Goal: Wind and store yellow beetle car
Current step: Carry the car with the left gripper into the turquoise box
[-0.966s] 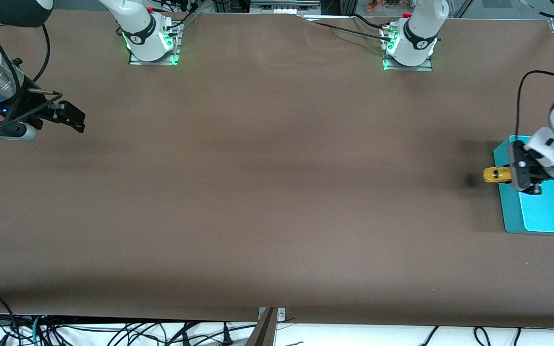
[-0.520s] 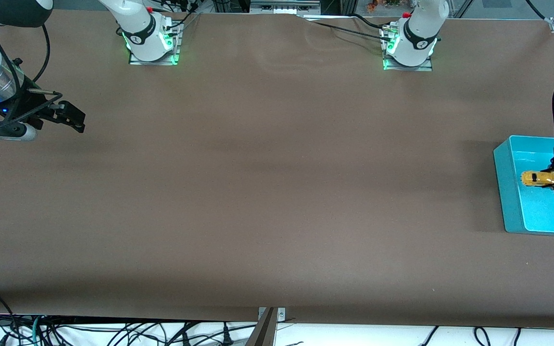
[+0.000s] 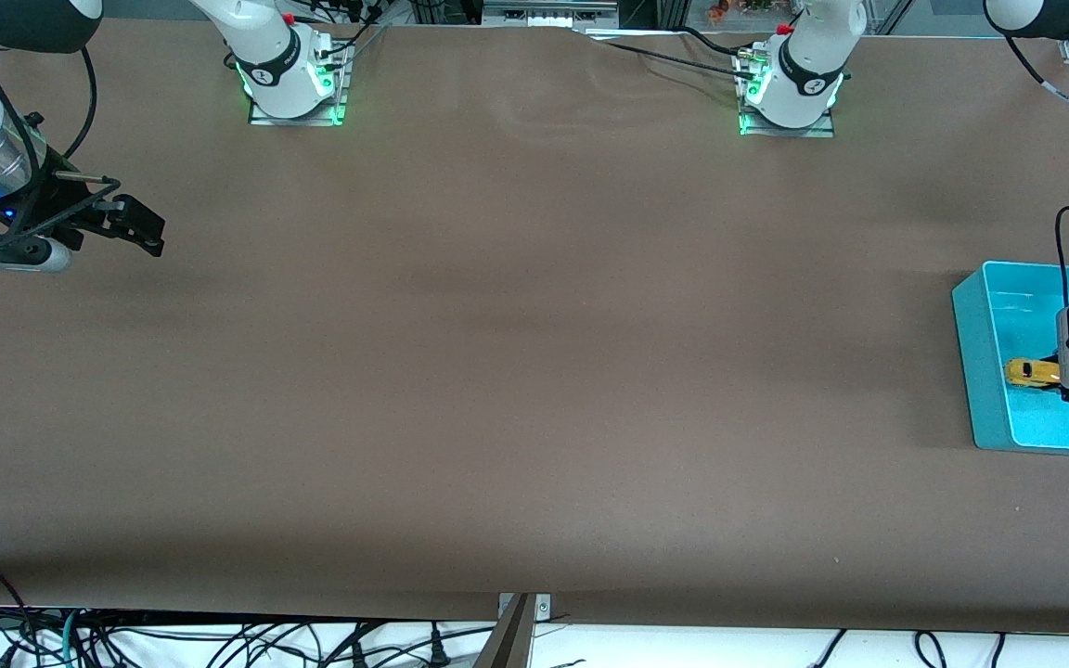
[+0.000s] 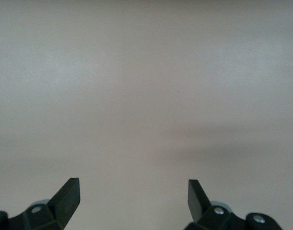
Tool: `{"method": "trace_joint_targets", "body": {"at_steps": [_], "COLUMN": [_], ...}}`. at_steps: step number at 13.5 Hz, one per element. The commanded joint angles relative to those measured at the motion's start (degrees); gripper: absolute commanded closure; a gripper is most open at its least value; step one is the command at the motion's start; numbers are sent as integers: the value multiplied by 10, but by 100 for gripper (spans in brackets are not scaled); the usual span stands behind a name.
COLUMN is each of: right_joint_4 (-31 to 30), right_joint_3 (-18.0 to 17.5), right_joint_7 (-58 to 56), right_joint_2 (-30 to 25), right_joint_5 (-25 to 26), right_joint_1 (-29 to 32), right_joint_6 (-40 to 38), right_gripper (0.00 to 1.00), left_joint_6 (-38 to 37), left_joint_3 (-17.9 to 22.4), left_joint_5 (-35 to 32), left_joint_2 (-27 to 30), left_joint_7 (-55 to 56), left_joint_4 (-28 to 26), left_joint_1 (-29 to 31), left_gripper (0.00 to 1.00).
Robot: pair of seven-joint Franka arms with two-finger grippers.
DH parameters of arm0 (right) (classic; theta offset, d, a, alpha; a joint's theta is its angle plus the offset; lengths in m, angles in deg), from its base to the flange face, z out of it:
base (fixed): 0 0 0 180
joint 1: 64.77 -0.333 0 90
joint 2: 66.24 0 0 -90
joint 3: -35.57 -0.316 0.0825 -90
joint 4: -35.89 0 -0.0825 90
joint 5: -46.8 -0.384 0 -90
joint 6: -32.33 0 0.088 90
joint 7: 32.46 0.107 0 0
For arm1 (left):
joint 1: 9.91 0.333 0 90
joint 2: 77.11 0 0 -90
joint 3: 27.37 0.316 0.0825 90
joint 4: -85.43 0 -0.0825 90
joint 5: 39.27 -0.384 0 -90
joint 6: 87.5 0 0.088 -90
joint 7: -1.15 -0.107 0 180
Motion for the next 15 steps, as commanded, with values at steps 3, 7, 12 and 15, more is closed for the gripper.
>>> {"method": "trace_joint_targets", "body": {"at_steps": [3,7,12,15], "right_joint_4": [3,-6,-8,-8], "right_joint_3": [-1,12,30,34], "right_joint_7": [8,10,17,14], "right_joint_2": [-3,-8,-9,-6], "right_joint_5": [-11,-45,-78,-78], "right_joint_1": [1,2,1,2], "right_joint_6": [-16,-42,-42,-39], "right_gripper": [0,0,0,0], "left_joint_6": [24,65,34,-21], "left_joint_3": [-5,-5,-26,-34], "left_joint_5": [16,24,23,23], "left_joint_2": [-31,-43,-15,36], "left_joint_7": [-23,-22,-34,-24], "left_joint_4": [8,-16,-7,-6], "left_joint_1": [8,8,7,2], "left_gripper": [100,98,0,0]}}
